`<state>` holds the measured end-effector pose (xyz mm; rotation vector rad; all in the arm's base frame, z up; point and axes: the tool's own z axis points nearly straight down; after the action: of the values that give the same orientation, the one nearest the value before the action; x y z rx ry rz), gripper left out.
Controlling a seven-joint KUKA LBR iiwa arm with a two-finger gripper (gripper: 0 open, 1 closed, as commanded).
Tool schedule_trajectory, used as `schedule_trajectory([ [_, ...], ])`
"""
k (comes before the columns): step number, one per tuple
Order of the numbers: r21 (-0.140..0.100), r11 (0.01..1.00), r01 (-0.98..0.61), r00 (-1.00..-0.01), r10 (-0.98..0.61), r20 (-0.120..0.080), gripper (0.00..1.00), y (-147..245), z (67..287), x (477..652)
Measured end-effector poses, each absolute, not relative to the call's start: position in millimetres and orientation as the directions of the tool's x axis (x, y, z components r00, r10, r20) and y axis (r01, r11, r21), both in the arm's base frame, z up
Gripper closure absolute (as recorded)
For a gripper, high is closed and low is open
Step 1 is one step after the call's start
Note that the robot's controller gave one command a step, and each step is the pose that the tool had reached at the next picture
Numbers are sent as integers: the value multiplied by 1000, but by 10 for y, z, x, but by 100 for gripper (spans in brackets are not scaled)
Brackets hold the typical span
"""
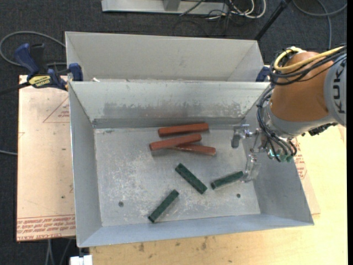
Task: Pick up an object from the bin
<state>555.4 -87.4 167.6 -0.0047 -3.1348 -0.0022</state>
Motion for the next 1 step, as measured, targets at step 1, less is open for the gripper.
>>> schedule_trajectory([
  [1, 3, 987, -160, -987, -160, 5, 0, -934, 664, 5314],
])
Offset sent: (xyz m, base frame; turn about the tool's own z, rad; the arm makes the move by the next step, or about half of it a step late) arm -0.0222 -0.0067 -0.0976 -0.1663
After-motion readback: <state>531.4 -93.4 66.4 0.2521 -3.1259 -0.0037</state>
